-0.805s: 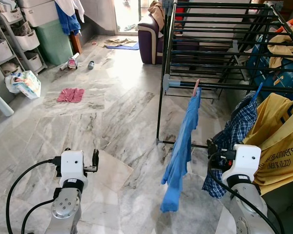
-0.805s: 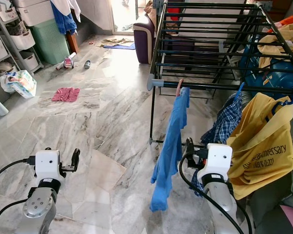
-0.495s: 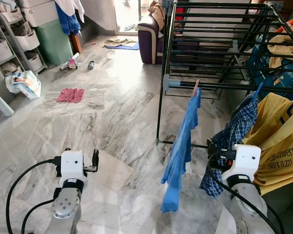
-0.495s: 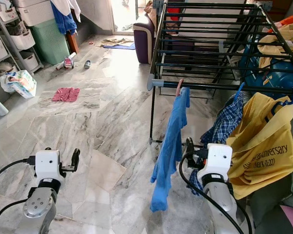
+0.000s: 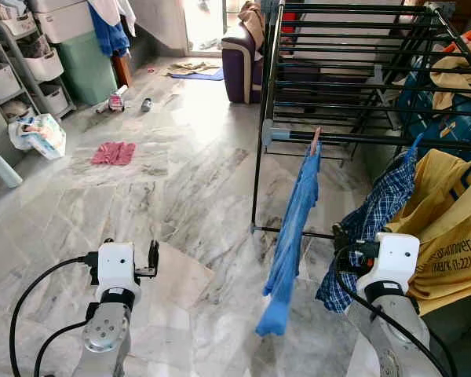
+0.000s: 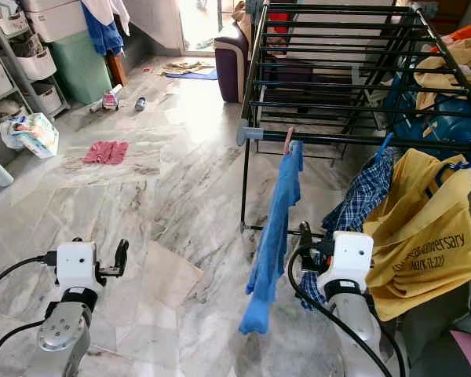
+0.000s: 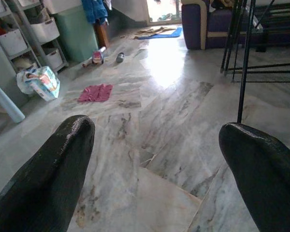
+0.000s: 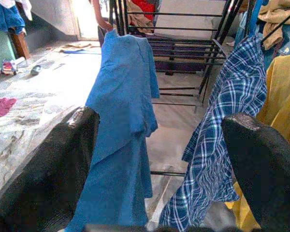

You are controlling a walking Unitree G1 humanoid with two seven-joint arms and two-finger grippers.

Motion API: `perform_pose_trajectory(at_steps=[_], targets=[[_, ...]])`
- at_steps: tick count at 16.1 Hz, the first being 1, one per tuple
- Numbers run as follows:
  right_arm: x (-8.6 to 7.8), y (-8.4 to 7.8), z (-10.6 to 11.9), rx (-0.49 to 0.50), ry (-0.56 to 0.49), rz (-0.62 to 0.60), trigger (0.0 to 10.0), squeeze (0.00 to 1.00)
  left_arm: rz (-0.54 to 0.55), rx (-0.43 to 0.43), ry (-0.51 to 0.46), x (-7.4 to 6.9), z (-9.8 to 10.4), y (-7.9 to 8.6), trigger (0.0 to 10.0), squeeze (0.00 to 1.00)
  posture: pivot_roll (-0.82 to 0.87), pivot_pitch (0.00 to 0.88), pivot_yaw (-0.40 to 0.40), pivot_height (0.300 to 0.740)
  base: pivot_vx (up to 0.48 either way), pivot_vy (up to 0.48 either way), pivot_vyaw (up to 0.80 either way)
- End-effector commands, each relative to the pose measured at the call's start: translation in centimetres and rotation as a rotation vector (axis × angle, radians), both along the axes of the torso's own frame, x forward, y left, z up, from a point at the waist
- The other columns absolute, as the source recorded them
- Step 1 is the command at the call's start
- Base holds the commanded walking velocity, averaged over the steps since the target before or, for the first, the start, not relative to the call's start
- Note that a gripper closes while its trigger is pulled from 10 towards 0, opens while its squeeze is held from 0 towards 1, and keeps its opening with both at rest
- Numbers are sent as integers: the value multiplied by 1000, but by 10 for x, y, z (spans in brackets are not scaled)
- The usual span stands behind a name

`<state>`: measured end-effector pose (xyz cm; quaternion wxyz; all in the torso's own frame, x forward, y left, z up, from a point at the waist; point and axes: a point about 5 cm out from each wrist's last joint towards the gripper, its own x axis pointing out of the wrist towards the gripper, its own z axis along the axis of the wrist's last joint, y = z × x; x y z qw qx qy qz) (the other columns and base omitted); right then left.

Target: Hang hanger

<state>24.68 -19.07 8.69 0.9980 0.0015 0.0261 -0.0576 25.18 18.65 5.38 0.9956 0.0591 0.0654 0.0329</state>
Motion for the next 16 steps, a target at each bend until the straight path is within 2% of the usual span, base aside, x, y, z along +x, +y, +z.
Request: perform_pose_trajectory(at_steps=[1, 2, 4, 6, 9, 12, 16], targets=[[12, 23, 30, 49, -72, -24, 10000, 0, -164, 40, -129, 65, 58, -29, 10000, 0, -83, 4, 113, 740, 0, 0, 0], [11, 14, 28, 17, -75, -46, 10000, 0, -175, 14, -138, 57, 55, -33, 10000, 0, -51, 49, 51, 740, 0, 0, 0], [5, -5, 22, -79, -67, -96, 10000, 0, -160, -14, -169, 41, 55, -28, 10000, 0, -48, 54, 64, 740, 0, 0, 0], [3, -1, 16, -52, -54, -74, 10000, 0, -143, -15, -161, 41, 53, -24, 10000, 0, -46, 53, 61, 740, 0, 0, 0], [9, 8, 23, -88, -41, -35, 10000, 0, -167, -42, -147, 47, 55, -27, 10000, 0, -41, 64, 52, 740, 0, 0, 0], [13, 0, 23, -85, -33, -79, 10000, 0, -193, -60, -149, 46, 57, -31, 10000, 0, -41, 73, 49, 740, 0, 0, 0], [13, 1, 24, -74, -24, -71, 10000, 0, -234, -96, -138, 43, 54, -38, 10000, 0, -54, 88, 41, 740, 0, 356, -742]])
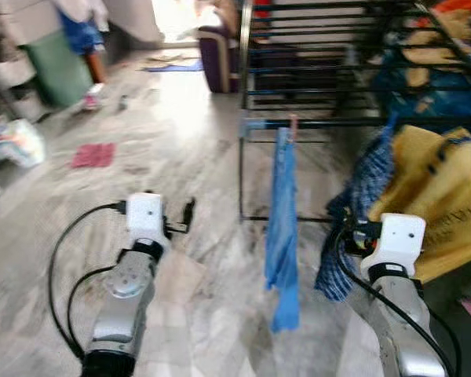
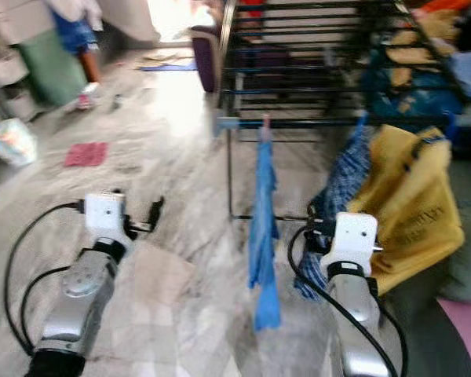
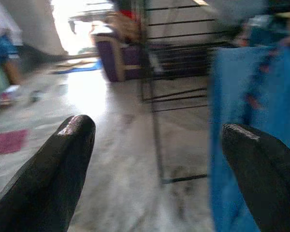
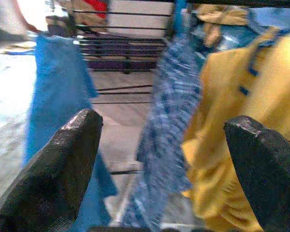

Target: Hang hanger

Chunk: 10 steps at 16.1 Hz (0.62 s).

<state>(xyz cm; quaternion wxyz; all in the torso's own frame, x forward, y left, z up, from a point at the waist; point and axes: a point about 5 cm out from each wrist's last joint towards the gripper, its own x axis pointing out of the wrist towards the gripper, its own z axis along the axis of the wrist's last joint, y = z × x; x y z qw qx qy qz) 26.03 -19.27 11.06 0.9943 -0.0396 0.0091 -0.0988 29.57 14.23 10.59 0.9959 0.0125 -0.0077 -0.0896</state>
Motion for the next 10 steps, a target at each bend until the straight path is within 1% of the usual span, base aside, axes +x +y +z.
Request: perform_pose_trajectory(at_steps=[1, 2, 3, 5, 6, 7, 10], targets=[[0, 4, 0, 12, 4, 10, 10000, 0, 12, 2, -1, -1, 2, 6, 10000, 0, -56, 89, 41, 740, 0, 379, -438], [-1, 4, 0, 11, 4, 11, 10000, 0, 9, -7, 4, -1, 2, 5, 10000, 0, -58, 90, 41, 740, 0, 375, -431], [-1, 5, 0, 8, 6, 14, 10000, 0, -5, -20, 11, -1, 1, 2, 10000, 0, -63, 90, 42, 740, 0, 375, 0], [0, 5, 1, -2, 4, 16, 10000, 0, -12, -6, 13, 1, 0, -1, 10000, 0, -70, 90, 46, 740, 309, 336, 0], [0, 5, 1, -6, 2, 14, 10000, 0, -13, -2, 22, 1, -2, -1, 10000, 0, -74, 90, 49, 740, 364, 0, 0], [1, 4, 3, -15, 1, 8, 10000, 0, -13, -18, 34, 1, -3, -1, 10000, 0, -76, 98, 50, 740, 420, 0, 0], [4, 2, 4, -5, 1, -8, 10000, 0, -42, -6, 29, 1, -1, -4, 10000, 0, -73, 99, 53, 740, 466, 0, -800]])
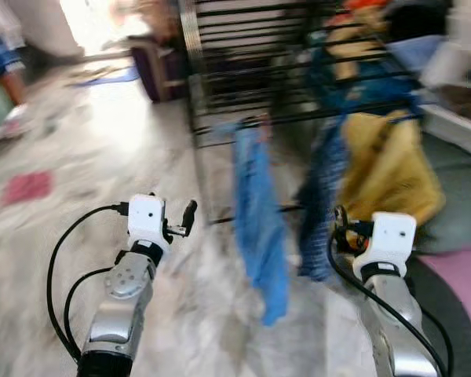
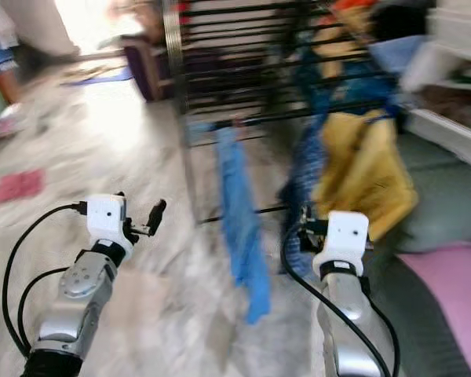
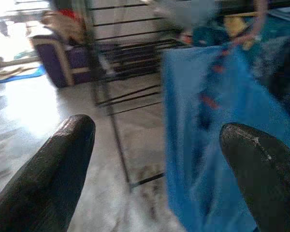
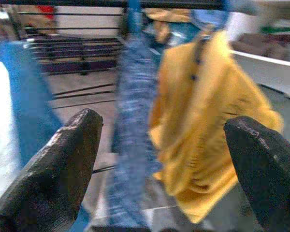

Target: Hang hanger

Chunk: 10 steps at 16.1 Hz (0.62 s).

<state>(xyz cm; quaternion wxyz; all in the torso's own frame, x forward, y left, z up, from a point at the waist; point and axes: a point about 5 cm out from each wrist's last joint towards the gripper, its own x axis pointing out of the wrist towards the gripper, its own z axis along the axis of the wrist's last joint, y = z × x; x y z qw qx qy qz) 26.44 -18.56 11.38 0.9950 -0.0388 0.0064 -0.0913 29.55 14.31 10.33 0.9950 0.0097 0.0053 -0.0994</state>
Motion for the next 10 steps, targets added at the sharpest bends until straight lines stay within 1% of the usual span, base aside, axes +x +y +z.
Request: perform_pose_trajectory(at_steps=[1, 3, 6, 7, 8, 9, 10], targets=[[0, -4, 0, -15, 5, -21, 10000, 0, -31, -11, 0, 0, 2, -7, 10000, 0, -73, 99, 54, 740, 480, 0, -800], [0, -3, 0, -13, 4, -18, 10000, 0, -41, -1, -4, 0, 3, -9, 10000, 0, -73, 101, 54, 740, 480, 0, -800], [1, 0, -1, -9, 10, 12, 10000, 0, -37, -34, 10, -2, 1, -11, 10000, 0, -74, 101, 55, 740, 455, 0, 0], [2, 1, -2, -8, 11, 16, 10000, 0, -39, -35, 13, -2, 1, -12, 10000, 0, -74, 102, 55, 740, 412, 244, 0], [2, 3, -3, -5, 21, 42, 10000, 0, -43, -60, 25, -2, 0, -14, 10000, 0, -71, 110, 53, 740, 0, 424, 0], [2, 4, -4, -8, 24, 61, 10000, 0, -46, -57, 20, -2, 1, -15, 10000, 0, -70, 107, 52, 740, 0, 446, 0], [2, 7, -4, -12, 27, 80, 10000, 0, -26, -40, -3, -2, 3, -13, 10000, 0, -69, 107, 53, 740, 0, 0, 0]])
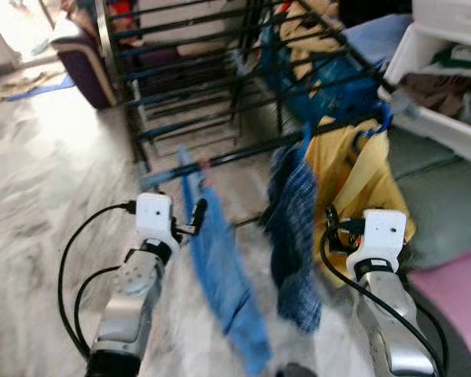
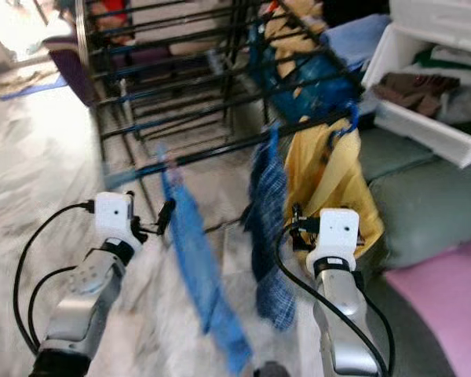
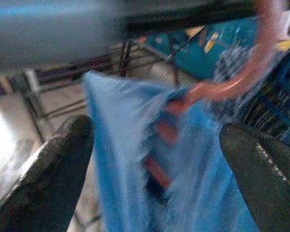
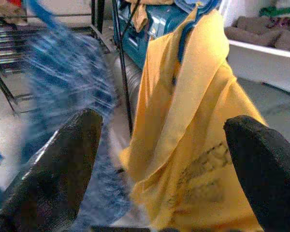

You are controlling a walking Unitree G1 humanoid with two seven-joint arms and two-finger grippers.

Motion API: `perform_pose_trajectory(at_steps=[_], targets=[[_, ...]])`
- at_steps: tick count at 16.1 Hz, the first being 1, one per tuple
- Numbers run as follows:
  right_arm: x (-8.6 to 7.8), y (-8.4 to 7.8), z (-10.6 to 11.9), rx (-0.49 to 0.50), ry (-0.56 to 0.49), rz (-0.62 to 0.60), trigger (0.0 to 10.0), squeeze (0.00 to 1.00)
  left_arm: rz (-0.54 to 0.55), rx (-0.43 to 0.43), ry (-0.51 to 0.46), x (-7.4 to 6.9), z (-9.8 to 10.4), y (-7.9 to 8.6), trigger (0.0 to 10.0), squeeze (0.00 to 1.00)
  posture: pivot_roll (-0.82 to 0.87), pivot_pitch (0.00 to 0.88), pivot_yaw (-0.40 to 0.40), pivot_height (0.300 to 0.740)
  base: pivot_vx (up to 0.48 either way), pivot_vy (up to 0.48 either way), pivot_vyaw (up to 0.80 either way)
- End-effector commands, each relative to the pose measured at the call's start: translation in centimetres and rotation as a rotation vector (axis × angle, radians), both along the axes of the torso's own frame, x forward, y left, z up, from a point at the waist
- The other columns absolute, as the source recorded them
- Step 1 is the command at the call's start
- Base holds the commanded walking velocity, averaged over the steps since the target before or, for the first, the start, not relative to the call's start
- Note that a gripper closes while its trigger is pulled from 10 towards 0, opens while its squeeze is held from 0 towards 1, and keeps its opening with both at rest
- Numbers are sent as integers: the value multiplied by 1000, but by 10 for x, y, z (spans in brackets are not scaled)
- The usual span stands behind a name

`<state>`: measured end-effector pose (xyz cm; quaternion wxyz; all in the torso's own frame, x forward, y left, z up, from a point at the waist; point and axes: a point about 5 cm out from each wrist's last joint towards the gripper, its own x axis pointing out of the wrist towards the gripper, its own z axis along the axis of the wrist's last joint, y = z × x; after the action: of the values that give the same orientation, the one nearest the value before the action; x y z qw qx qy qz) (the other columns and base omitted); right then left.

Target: Hang hanger

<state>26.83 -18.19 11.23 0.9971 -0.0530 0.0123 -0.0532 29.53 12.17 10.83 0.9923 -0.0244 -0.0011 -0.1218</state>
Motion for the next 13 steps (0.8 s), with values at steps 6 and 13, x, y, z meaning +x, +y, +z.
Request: perform_pose_trajectory(at_steps=[6, 13], targets=[[-2, 12, -8, 0, 51, 101, 10000, 0, 28, 38, 5, -3, -3, 8, 10000, 0, -71, 101, 52, 740, 0, 0, 133], [13, -2, -17, 4, 137, 61, 10000, 0, 20, 49, 7, -1, -3, 9, 10000, 0, -61, 91, 53, 740, 0, 0, 303]])
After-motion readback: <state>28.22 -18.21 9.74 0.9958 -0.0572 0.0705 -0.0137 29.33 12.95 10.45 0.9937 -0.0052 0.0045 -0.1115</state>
